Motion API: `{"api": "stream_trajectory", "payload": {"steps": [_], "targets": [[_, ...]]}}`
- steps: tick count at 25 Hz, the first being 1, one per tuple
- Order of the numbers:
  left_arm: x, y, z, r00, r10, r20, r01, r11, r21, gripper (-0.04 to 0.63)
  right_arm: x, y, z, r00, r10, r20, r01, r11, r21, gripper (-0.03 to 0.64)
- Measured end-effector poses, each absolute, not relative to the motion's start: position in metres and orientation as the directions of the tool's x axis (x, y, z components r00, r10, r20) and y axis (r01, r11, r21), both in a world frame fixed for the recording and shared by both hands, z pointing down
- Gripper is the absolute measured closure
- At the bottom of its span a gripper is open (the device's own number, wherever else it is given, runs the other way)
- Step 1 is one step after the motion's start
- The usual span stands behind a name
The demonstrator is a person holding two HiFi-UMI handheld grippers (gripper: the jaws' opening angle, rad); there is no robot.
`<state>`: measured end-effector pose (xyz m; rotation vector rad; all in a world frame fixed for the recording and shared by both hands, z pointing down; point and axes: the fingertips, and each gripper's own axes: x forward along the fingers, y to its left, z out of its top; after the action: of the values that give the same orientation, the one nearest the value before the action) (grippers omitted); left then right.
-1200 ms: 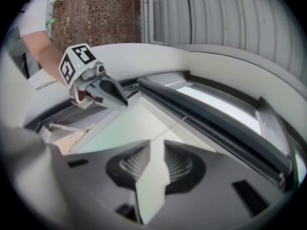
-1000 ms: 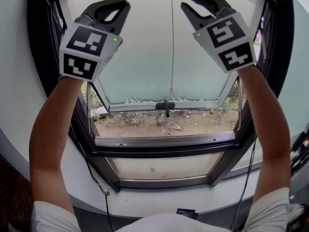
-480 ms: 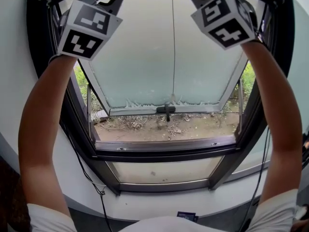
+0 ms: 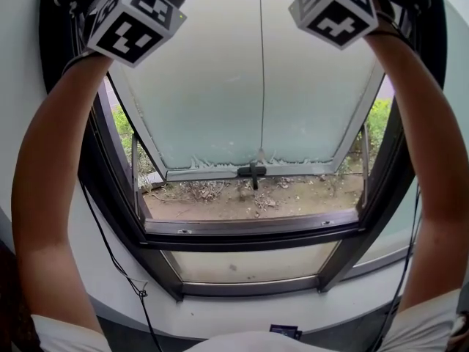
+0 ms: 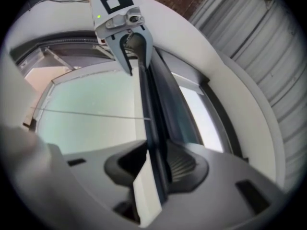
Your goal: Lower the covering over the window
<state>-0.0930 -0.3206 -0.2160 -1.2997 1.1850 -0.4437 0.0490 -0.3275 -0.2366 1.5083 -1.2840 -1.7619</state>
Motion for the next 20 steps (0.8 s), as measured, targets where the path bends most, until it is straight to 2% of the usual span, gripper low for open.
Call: {"api": "stream_trajectory", "payload": {"steps": [9, 13, 17, 20], "targets": [[-0.092, -0.32, -0.23, 0.41, -0.839, -0.357, -0.355, 0.214, -0.91, 0.463, 0.043, -0.339, -0.23, -0.275, -0.9, -0.338, -0.108, -0.32, 0.941, 0.494], [-0.094, -0.325, -0.221, 0.391, -0.869, -0.302, -0.315, 0.181, -0.932, 0.464, 0.038, -0.341, -0.228, -0.27, -0.91, -0.316, -0.079, -0.306, 0.949, 0.494], [-0.095, -0.328, -0.218, 0.375, -0.881, -0.289, -0.278, 0.19, -0.942, 0.465, 0.038, -0.341, -0.229, -0.264, -0.916, -0.301, -0.076, -0.291, 0.954, 0.497], [-0.093, -0.32, -0.227, 0.371, -0.869, -0.328, -0.236, 0.253, -0.938, 0.468, 0.037, -0.338, -0.231, -0.27, -0.919, -0.289, -0.09, -0.274, 0.957, 0.518]]}}
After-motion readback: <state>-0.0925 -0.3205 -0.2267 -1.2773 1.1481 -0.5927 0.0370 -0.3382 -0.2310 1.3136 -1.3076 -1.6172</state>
